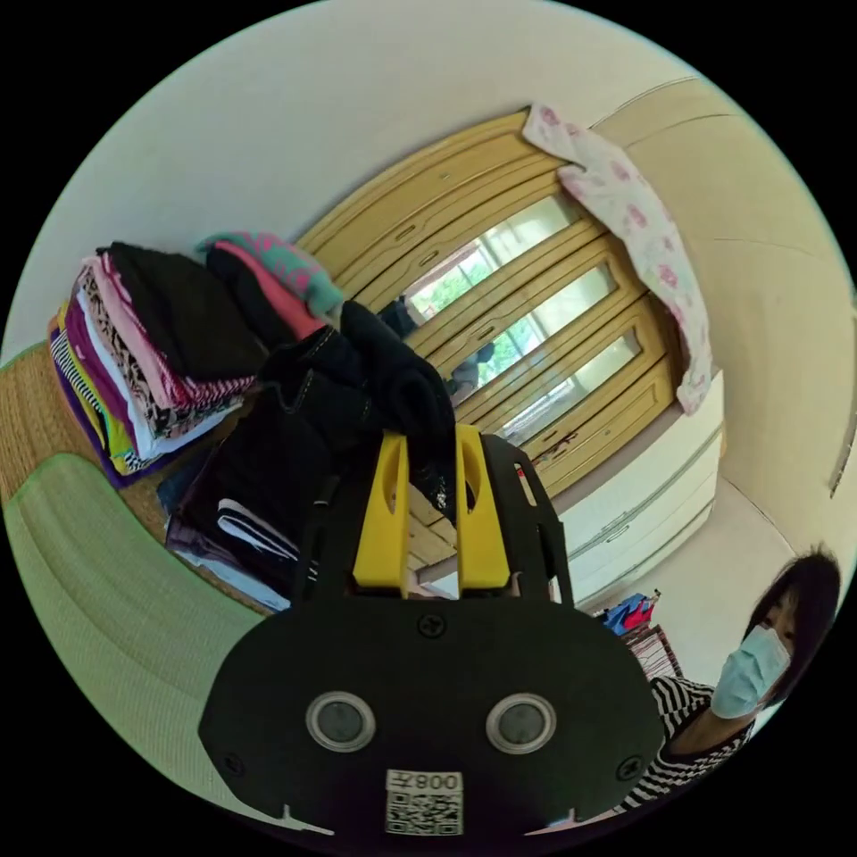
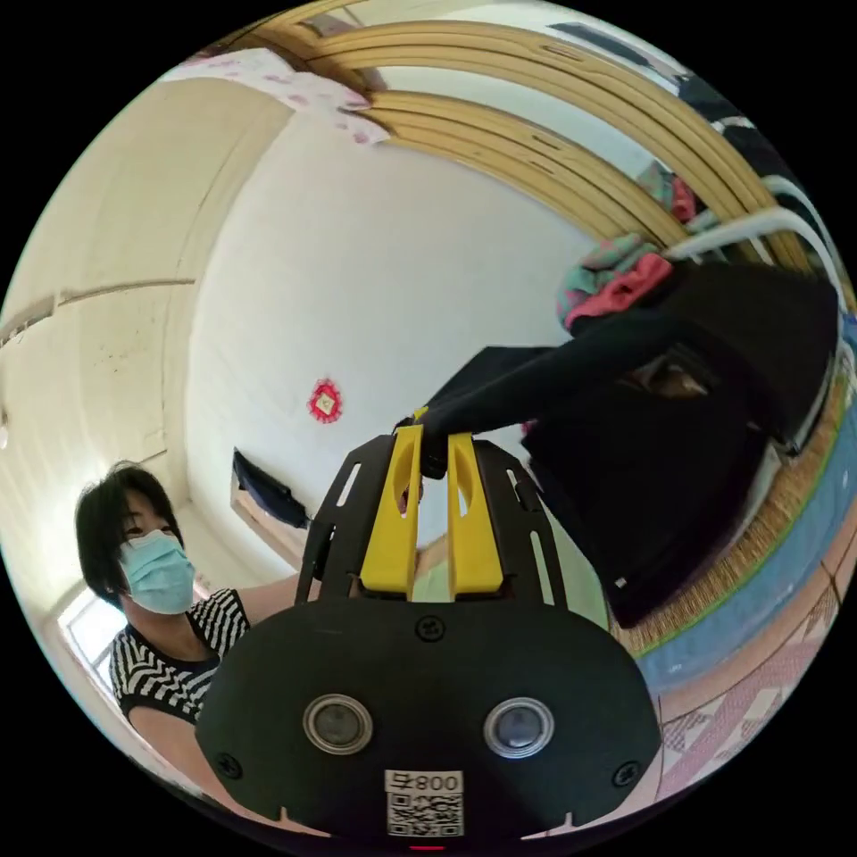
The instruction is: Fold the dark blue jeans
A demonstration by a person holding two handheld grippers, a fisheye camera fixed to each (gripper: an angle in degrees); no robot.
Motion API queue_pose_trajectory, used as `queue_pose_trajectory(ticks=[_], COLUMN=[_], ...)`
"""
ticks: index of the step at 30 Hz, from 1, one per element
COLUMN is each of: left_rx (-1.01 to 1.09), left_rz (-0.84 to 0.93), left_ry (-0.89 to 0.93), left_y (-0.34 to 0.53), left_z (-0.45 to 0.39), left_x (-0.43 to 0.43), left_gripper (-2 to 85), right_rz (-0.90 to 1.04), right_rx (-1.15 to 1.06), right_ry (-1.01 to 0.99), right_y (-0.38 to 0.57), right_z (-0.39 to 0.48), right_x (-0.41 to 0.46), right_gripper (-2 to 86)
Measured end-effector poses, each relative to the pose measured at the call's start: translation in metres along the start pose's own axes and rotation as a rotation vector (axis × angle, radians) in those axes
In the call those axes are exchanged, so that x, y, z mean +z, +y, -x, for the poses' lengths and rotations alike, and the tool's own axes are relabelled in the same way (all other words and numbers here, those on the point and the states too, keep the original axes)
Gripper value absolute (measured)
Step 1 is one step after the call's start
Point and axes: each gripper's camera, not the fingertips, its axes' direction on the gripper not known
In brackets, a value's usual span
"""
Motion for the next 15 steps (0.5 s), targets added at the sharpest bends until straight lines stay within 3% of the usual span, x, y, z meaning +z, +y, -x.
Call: queue_pose_trajectory(ticks=[4,5,7,15], left_rx=[-0.187,-0.177,-0.223,-0.125], left_rz=[0.241,0.200,0.162,0.141], left_ry=[-0.232,-0.158,-0.055,-0.143], left_y=[-0.025,-0.031,-0.044,-0.115], left_z=[0.047,0.050,0.053,0.011], left_x=[0.076,0.082,0.089,0.119], left_gripper=[9.1,9.2,9.4,9.7], right_rz=[0.097,0.081,0.044,-0.025], right_rx=[0.322,0.380,0.394,0.360], right_ry=[0.105,0.077,0.041,0.090], right_y=[0.051,0.068,0.081,0.076], right_z=[-0.121,-0.141,-0.152,-0.130], right_x=[0.016,0.020,0.020,0.014], right_gripper=[4.2,4.5,5.2,6.8])
